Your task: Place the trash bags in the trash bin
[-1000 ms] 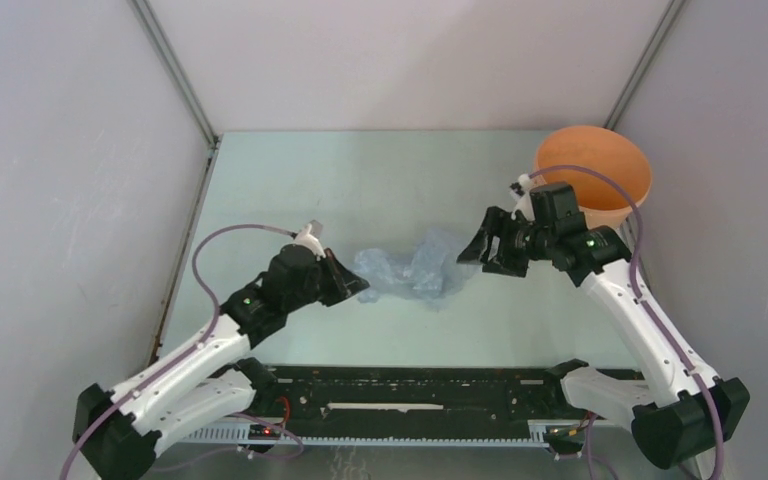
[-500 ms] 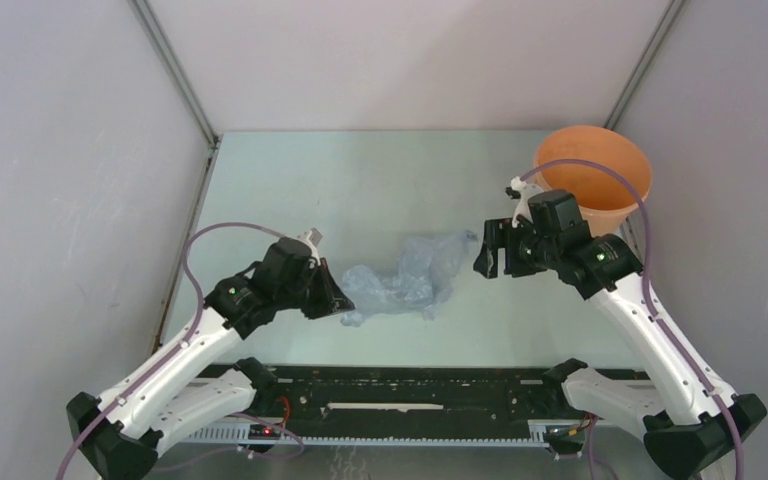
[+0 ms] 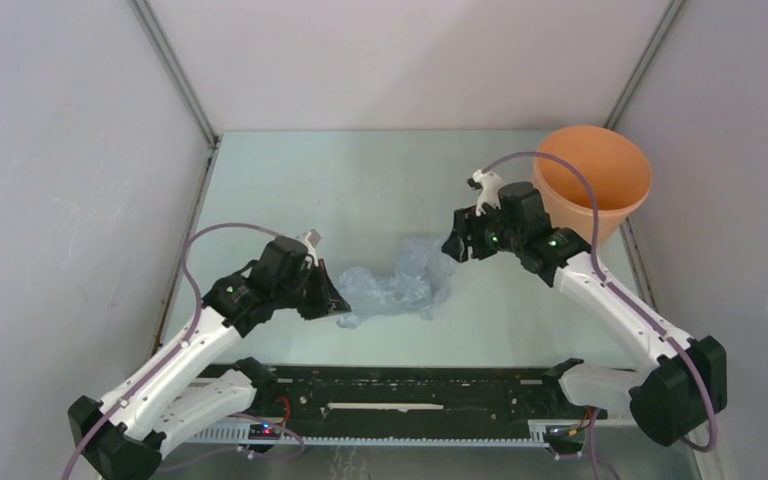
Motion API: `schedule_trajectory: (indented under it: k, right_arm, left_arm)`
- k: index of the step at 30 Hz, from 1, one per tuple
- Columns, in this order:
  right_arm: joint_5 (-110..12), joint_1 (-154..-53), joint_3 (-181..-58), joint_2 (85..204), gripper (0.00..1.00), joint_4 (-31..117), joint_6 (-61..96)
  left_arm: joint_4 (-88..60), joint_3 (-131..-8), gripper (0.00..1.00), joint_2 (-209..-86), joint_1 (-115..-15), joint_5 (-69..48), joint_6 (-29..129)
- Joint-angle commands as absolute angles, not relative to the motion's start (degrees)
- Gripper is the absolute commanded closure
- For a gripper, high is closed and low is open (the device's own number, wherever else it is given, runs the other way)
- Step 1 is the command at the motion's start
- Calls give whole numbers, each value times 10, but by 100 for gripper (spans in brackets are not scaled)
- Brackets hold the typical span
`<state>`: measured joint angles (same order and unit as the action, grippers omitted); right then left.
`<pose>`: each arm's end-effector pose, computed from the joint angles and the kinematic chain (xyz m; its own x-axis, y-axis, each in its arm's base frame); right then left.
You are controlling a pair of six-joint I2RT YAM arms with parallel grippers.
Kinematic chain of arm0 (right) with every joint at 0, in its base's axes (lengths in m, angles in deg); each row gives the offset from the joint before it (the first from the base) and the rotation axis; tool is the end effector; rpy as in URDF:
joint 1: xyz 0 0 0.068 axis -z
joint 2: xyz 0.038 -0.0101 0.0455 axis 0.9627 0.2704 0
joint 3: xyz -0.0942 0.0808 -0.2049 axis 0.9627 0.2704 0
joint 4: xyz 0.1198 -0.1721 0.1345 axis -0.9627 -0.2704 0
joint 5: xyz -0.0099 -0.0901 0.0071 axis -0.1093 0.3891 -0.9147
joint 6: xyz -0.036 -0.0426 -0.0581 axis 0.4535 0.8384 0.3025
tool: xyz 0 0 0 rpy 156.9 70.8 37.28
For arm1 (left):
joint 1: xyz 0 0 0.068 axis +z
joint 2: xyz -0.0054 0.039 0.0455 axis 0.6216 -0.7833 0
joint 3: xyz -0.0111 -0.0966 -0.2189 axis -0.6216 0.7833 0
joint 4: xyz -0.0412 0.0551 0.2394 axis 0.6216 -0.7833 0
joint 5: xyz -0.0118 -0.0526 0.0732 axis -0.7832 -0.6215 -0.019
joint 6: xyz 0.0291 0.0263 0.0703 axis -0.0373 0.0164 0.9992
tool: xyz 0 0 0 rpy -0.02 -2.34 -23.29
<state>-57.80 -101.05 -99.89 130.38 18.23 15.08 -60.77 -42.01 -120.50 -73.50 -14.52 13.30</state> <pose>0.2445 0.1449 0.2573 -0.6192 -0.1431 -0.7721 -0.5433 0.7880 0.2897 0.1518 -0.1248 0.2239 -0.9124 -0.2518 -0.3226 -0.0055 0.7959 -0.6054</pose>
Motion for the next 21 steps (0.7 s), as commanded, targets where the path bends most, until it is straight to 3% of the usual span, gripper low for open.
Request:
schedule_trajectory:
  k: [1, 5, 7, 8, 11, 14, 15, 17, 19, 21]
  right_arm:
    - [-545, -1022, -996, 1336, 40, 263, 159]
    - [-515, -1036, -999, 1327, 73, 280, 143]
    - [-477, -1036, -1021, 1322, 95, 299, 134]
    - [-437, -1037, -1045, 1323, 100, 302, 120]
    - [-394, -1015, -1211, 1367, 100, 219, 65]
    - [-375, -1043, -1473, 1408, 100, 83, 98]
    - [-350, -1090, -1496, 1383, 100, 120, 188]
    - [-326, -1199, -1413, 1306, 100, 270, 309]
    - [-334, -1222, -1326, 1248, 100, 371, 320]
    - [-295, -1211, -1251, 1224, 100, 389, 281]
  left_arm:
    - [-622, -431, 100, -1185, -721, -161, 156]
    - [-621, -441, 100, -1183, -693, -160, 152]
    - [-596, -470, 100, -1209, -664, -162, 144]
    - [-583, -499, 100, -1235, -642, -162, 136]
    - [-561, -665, 100, -1358, -578, -188, 117]
    - [-587, -963, 100, -1469, -585, -155, 175]
    - [-597, -1068, 100, -1490, -618, -89, 234]
    - [-605, -1189, 100, -1502, -696, 11, 344]
    - [-577, -1150, 100, -1470, -738, 49, 359]
    - [-522, -987, 100, -1398, -734, 46, 297]
